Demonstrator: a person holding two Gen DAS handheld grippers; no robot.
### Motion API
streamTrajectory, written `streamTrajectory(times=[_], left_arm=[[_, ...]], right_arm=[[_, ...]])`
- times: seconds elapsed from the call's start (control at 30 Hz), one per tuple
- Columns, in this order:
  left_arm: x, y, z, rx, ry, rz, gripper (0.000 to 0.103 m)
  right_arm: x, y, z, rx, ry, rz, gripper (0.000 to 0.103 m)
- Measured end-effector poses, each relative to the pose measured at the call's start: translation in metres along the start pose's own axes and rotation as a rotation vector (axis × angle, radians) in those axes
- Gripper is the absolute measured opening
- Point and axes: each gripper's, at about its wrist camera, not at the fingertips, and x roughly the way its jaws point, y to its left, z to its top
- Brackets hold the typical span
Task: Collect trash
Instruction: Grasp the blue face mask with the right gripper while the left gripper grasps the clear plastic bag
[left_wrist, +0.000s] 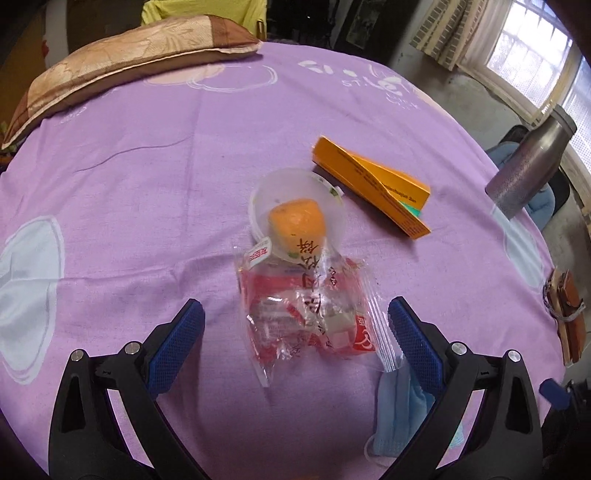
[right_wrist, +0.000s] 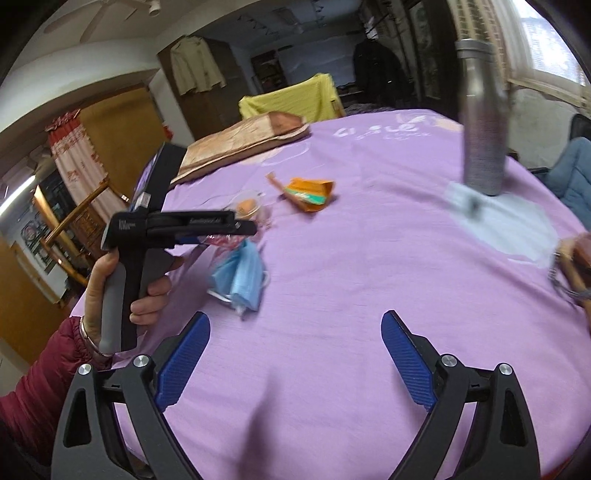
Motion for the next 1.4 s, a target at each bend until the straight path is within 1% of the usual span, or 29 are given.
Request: streamTrajectory(times=[0.13, 0.23, 0.27, 0.37, 0.43, 0.53, 0.6, 0.63, 0.67, 0.7, 0.73, 0.77, 0.87, 0.97, 1.03, 1.13, 1.23, 1.33, 1.4], left_arm=[[-0.002, 0.019, 0.002, -0.083, 0.012, 0.015, 0.097], [-0.008, 0.034, 0.002, -0.145, 0.014, 0.003, 0.097], [-0.012, 0.042, 0.002, -0.178, 0.007, 0.001, 0.097], [-0.020, 0.055, 0.004, -0.226, -0.012, -0.034, 0.097], [-0.028, 0.064, 0.006, -0.258, -0.042, -0.037, 0.096], [-0.036, 0.068, 0.008, -0.273, -0.076, -0.027, 0.096], [-0.037, 0.066, 0.009, -0.265, -0.086, -0.020, 0.096], [-0.038, 0.065, 0.009, -0.256, -0.088, -0.021, 0.096], [-0.037, 0.062, 0.011, -0.249, -0.089, -0.025, 0.096], [-0.037, 0.060, 0.011, -0.238, -0.090, -0.032, 0.096], [-0.036, 0.058, 0.011, -0.229, -0.091, -0.036, 0.096], [-0.037, 0.054, 0.011, -0.212, -0.095, -0.038, 0.096], [-0.039, 0.047, 0.010, -0.179, -0.113, -0.049, 0.096], [-0.039, 0.038, 0.009, -0.140, -0.118, -0.079, 0.096], [-0.036, 0.033, 0.008, -0.116, -0.110, -0.079, 0.096], [-0.028, 0.024, 0.006, -0.068, -0.086, -0.042, 0.097], [-0.019, 0.019, 0.005, -0.032, -0.062, -0.013, 0.097], [-0.013, 0.017, 0.004, -0.019, -0.040, 0.008, 0.097], [-0.012, 0.017, 0.003, -0.011, -0.040, 0.025, 0.096]], right_arm=[[0.026, 0.015, 0.010, -0.020, 0.058, 0.040, 0.092], [0.051, 0.032, 0.021, -0.061, 0.099, 0.053, 0.092], [0.058, 0.037, 0.024, -0.072, 0.110, 0.051, 0.092], [0.083, 0.056, 0.037, -0.094, 0.147, 0.063, 0.092], [0.095, 0.066, 0.041, -0.111, 0.155, 0.059, 0.092], [0.115, 0.076, 0.047, -0.142, 0.175, 0.022, 0.092], [0.125, 0.072, 0.050, -0.110, 0.207, 0.037, 0.083], [0.126, 0.069, 0.050, -0.103, 0.218, 0.043, 0.060], [0.127, 0.068, 0.050, -0.108, 0.228, 0.045, 0.024], [0.126, 0.064, 0.049, -0.111, 0.241, 0.049, 0.021], [0.122, 0.059, 0.048, -0.099, 0.230, 0.050, 0.021], [0.110, 0.050, 0.048, -0.088, 0.193, 0.036, 0.021], [0.082, 0.034, 0.044, -0.101, 0.109, -0.039, 0.021], [0.068, 0.016, 0.041, -0.086, 0.079, -0.065, 0.022], [0.063, 0.004, 0.040, -0.046, 0.076, -0.044, 0.022], [0.065, -0.004, 0.041, -0.017, 0.086, -0.009, 0.023], [0.071, -0.010, 0.044, 0.007, 0.105, 0.023, 0.026], [0.078, -0.016, 0.044, 0.051, 0.127, 0.050, 0.026], [0.079, -0.016, 0.044, 0.055, 0.128, 0.055, 0.027]])
